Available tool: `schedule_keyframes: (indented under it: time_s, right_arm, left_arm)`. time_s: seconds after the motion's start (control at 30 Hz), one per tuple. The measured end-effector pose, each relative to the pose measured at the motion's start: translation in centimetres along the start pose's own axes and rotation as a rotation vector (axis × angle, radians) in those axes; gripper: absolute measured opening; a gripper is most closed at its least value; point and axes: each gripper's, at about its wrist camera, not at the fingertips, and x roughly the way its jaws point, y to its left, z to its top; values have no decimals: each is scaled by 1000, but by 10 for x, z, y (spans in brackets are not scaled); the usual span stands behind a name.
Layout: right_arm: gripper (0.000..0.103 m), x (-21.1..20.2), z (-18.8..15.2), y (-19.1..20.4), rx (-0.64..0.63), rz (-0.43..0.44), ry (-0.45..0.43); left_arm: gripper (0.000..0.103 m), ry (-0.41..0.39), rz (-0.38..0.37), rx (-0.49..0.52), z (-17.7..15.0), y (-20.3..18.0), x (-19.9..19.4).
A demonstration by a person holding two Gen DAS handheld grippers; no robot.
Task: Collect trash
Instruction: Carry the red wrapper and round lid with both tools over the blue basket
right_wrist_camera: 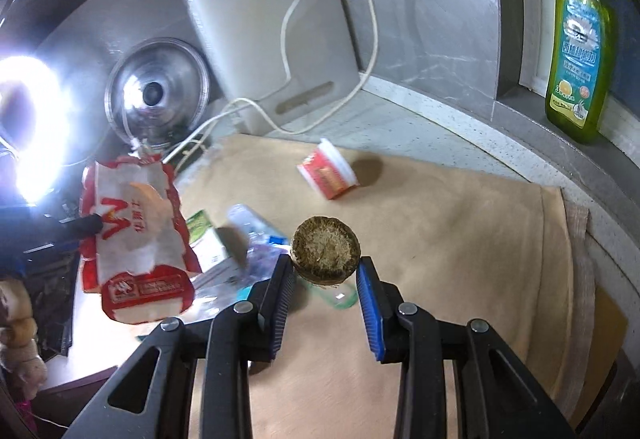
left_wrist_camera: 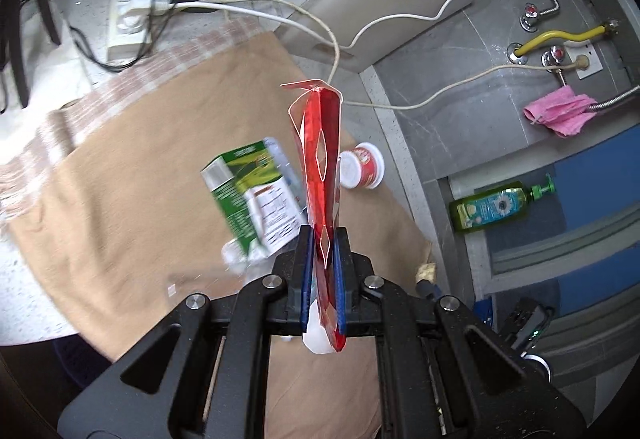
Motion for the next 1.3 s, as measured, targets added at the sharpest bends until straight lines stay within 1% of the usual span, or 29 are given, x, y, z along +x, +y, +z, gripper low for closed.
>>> schedule_keyframes:
  time_s: [0.27,0.43,0.6,0.73,0.9,1.03,1.23,1.3]
  right_arm:
    - [33,-36,-35,42,17,19,-7]
    - [33,-53,-58,71,9,23,-3]
    - [33,-69,-87,106,-5,48,15]
    - [33,-77,-111,134,-27,66,37]
    - [33,-79,-135,160,-46,89,73]
    - [33,-76,-151,174,-61,100,105]
    - [33,-65,-182,189,-66,117,173]
    - [33,-60,-193,192,-67,120,196]
  left_arm:
    - [7,30,-17,16,-23,33,-49]
    - [7,50,-12,37,-43,56,-84]
    - [7,58,17,70,-62,77,-115]
    - [7,77,38,88,-80,94,-132]
    - [7,105,82,140,-106,109,-143]
    - [7,126,125,192,-130,121,-148]
    - [7,187,183,223,-161,140,-140]
    - [7,208,214,256,-171,144,-132]
